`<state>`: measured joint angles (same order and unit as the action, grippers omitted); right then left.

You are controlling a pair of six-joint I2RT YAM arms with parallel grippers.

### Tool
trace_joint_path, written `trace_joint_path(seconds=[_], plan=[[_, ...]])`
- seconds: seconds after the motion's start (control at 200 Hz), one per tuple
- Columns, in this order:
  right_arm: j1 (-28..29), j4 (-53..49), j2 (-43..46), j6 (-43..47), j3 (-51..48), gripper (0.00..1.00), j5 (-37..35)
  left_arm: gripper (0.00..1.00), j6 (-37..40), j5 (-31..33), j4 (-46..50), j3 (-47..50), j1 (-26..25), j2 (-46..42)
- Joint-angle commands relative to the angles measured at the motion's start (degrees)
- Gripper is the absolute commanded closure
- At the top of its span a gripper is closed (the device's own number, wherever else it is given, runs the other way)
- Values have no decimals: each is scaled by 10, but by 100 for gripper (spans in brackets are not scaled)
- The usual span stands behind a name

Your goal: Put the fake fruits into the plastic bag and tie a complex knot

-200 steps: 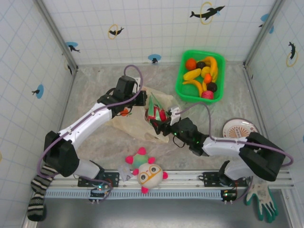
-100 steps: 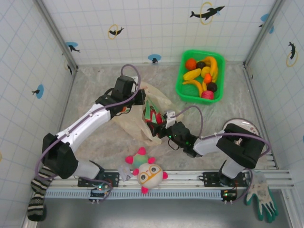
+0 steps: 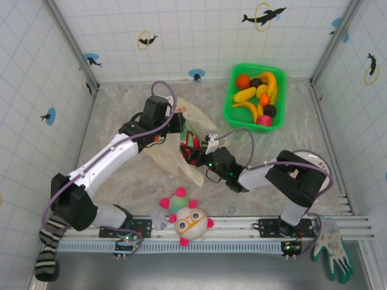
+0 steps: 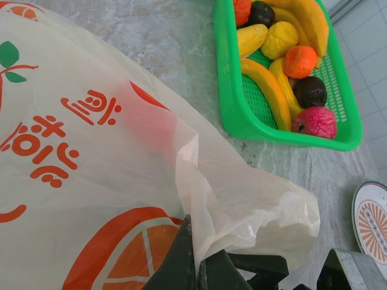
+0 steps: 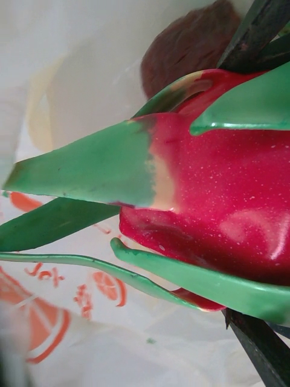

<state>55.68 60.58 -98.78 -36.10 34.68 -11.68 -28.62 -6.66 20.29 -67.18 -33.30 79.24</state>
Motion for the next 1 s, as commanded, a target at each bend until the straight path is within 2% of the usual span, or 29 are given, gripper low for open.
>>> trace_joint_path(seconds=[0.0, 0.14, 0.485, 0.696, 0.926, 0.996], plan=[[-4, 50, -15, -35, 43, 25, 4, 100, -13, -6, 2, 6, 5, -13], [-5, 62, -49, -75, 71, 25, 3, 100, -24, -4, 2, 7, 4, -9], [11, 33, -129, -98, 162, 24, -4, 100, -46, 25, -2, 31, 5, -14], [24, 13, -178, -109, 207, 21, -1, 100, -58, 66, 1, 44, 5, -12], [22, -27, -186, -101, 222, 3, 2, 100, -54, 95, 12, 45, 13, -21], [22, -34, -176, -97, 216, 0, 4, 100, -53, 94, 15, 46, 20, -24]])
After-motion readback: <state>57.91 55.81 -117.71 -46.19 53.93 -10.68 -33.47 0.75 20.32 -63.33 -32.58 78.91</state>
